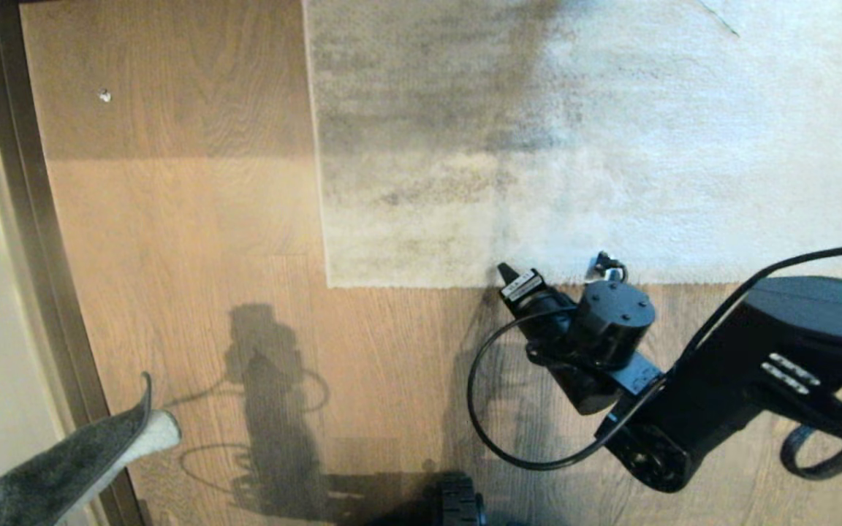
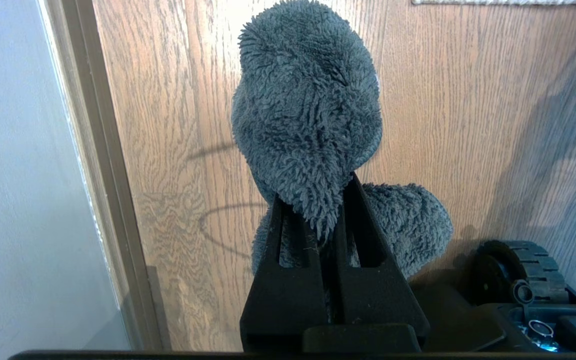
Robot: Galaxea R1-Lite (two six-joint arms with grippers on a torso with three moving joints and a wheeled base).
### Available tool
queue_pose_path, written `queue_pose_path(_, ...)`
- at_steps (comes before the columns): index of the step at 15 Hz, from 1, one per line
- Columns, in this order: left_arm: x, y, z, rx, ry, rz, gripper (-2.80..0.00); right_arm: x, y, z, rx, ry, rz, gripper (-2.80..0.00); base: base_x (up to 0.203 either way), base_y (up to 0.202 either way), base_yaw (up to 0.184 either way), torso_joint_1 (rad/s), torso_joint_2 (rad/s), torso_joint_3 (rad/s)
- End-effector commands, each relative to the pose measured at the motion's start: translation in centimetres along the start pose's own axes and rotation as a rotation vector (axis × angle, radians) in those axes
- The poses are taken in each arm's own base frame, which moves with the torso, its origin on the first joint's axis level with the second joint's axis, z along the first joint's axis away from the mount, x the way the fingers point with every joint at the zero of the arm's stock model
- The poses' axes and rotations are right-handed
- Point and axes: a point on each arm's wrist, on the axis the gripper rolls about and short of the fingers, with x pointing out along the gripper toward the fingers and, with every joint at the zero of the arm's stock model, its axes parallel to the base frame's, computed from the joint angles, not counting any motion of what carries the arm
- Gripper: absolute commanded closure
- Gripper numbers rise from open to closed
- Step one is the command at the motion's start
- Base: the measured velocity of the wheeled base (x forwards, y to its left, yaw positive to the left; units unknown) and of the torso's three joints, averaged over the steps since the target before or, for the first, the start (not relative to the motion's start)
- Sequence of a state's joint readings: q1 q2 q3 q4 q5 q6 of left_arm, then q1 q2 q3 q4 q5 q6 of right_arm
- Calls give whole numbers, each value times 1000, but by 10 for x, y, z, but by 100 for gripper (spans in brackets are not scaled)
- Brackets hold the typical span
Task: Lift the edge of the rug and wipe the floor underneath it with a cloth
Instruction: Lay down the carpet, then put down the rag
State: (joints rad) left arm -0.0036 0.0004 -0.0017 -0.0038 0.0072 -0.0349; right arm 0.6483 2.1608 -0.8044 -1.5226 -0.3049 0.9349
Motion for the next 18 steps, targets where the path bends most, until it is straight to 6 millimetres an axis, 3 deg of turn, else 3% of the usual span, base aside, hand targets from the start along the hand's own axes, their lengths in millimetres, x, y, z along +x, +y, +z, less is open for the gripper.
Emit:
queue_pose_path(1,0,0,0,0,-1,-1,0,-19,24,25,-2,-49,63,0,0,0,0,0,0,0)
queue_pose_path(5,0,0,0,0,-1,1,0,-83,29,55,-165,-16,14,0,0,0,0,0,0,0)
queue_pose_path(10,0,0,0,0,-1,0,0,-174,8,90,-432,16,-110,0,0,0,0,0,0,0)
queue_pose_path(15,0,0,0,0,-1,1,0,-197,-11,143,-599,-230,-303,0,0,0,0,0,0,0)
queue_pose_path(18,0,0,0,-1,-1,-1,0,-212,-10,168,-712,-369,-379,0,0,0,0,0,0,0)
